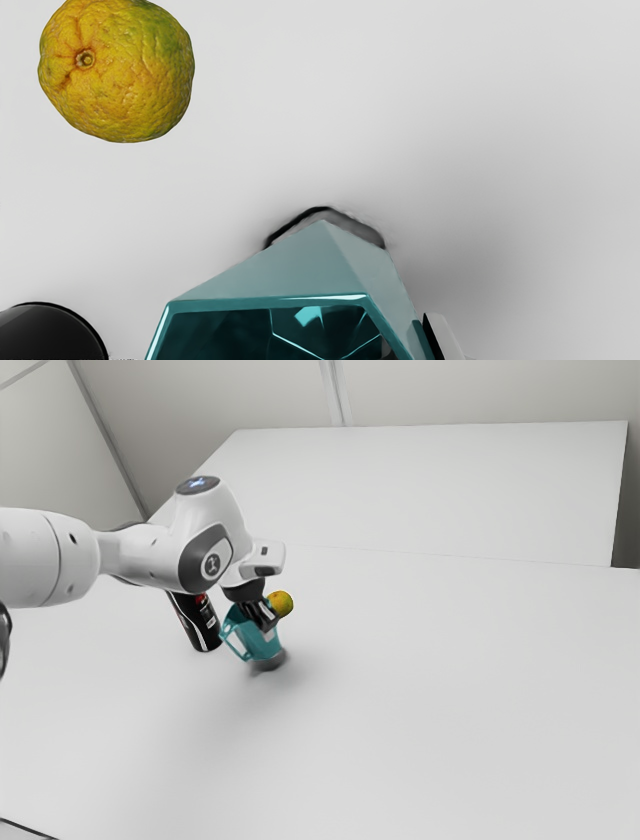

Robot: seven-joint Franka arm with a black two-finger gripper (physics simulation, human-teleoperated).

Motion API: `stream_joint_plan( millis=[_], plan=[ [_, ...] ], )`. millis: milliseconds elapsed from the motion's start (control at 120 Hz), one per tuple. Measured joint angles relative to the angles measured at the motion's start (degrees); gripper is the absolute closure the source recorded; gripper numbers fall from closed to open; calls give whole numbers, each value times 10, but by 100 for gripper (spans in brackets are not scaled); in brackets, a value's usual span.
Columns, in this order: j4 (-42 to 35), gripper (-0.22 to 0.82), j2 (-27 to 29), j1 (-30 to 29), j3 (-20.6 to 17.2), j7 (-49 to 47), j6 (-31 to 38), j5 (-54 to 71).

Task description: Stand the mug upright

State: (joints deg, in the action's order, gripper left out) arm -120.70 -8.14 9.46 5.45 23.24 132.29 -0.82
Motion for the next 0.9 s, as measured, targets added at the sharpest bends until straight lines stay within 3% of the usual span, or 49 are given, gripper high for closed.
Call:
stream_joint_plan(
  millis=[350, 650, 900],
  plan=[
    [-1, 77, -13, -7, 0, -22, 10, 5],
    [-1, 57, -13, -8, 0, -24, 12, -1],
    [-1, 31, -12, -7, 0, -24, 15, -3]
  ],
)
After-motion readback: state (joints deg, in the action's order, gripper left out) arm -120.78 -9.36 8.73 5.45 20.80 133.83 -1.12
